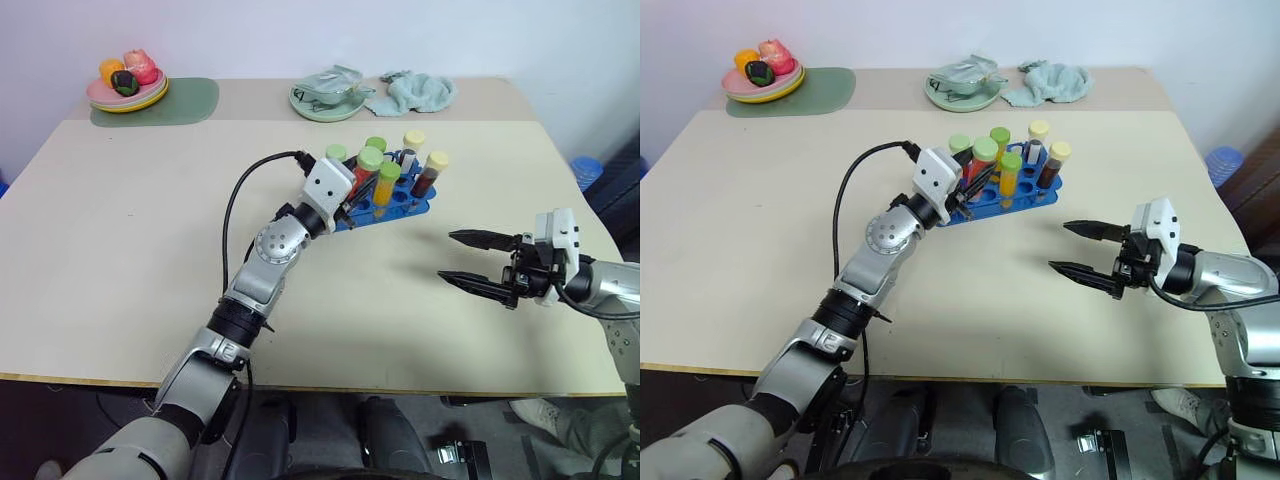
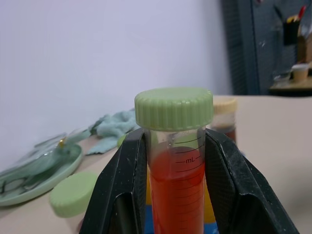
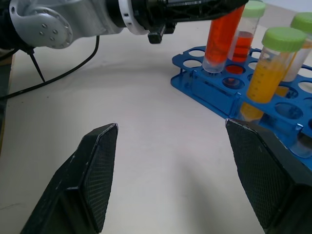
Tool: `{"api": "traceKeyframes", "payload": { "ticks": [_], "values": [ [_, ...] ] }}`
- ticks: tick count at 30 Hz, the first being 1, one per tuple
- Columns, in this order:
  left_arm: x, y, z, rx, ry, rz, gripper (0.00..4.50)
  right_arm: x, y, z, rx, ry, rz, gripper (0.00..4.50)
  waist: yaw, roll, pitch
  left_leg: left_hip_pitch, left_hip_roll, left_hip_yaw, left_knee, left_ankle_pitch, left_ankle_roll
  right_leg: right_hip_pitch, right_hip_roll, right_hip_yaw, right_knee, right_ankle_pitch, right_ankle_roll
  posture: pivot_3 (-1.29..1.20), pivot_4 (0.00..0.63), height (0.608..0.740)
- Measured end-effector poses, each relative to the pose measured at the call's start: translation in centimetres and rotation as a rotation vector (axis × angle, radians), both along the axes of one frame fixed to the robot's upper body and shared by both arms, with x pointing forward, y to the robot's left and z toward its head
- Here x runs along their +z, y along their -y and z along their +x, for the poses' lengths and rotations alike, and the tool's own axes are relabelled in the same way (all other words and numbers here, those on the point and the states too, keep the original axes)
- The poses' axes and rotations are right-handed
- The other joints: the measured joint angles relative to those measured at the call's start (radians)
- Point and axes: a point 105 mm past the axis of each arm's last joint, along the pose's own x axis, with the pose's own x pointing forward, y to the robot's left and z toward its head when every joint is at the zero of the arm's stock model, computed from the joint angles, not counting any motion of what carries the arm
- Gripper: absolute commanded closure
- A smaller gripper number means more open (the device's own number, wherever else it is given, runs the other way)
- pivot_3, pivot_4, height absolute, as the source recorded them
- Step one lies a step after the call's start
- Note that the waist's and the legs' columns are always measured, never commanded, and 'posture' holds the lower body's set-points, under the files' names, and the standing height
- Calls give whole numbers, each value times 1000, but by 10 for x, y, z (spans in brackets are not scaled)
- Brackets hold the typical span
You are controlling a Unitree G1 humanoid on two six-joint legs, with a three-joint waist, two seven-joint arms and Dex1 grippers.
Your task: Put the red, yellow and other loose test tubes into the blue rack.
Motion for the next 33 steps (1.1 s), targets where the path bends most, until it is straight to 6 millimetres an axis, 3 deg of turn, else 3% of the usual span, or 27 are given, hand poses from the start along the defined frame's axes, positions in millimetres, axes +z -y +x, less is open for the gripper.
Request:
{"api": "traceKeyframes", "payload": {
  "ticks": [3, 13, 24, 33],
  "values": [
    [-8, 0, 3, 15, -9, 21, 2967, 3, 2, 2, -30, 19, 11, 879, 0, 0, 0, 0, 0, 0, 0, 0, 0, 0, 0, 0, 0, 0, 0, 0, 150, 740],
    [-5, 1, 3, 5, -19, -14, 2967, 10, 2, 6, -79, 81, 34, 879, 0, 0, 0, 0, 0, 0, 0, 0, 0, 0, 0, 0, 0, 0, 0, 0, 150, 740],
    [-8, -1, 7, 12, -57, -40, 2967, -2, 33, -7, -214, 52, 34, 879, -3, 0, 0, 2, 0, 0, 0, 0, 0, 1, 0, 0, 0, 0, 0, 0, 150, 740],
    [-10, -8, 13, 54, -54, -36, 2967, 2, 28, -8, -208, 84, 30, 879, -2, 1, -1, 3, 0, 0, 0, 0, 1, 4, 1, 0, 0, 0, 0, 0, 150, 740]
  ]
}}
